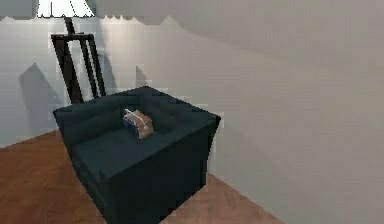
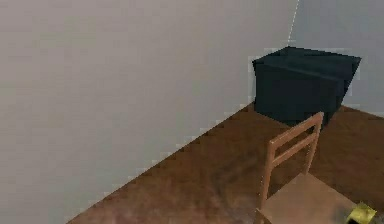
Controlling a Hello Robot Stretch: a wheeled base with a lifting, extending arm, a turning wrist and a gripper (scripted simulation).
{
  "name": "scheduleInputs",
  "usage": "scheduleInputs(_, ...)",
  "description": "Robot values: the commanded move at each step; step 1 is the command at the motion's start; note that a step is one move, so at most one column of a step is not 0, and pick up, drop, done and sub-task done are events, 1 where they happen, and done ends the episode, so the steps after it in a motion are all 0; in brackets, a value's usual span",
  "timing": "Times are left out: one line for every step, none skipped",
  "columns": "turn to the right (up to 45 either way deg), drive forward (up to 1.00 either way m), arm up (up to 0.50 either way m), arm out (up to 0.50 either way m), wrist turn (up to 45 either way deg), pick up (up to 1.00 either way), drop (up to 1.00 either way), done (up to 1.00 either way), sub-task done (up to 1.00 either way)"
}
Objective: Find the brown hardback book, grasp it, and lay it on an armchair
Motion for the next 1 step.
scheduleInputs(45.0, 0.00, 0.00, 0.00, 0.0, 0.00, 0.00, 0.00, 0.00)
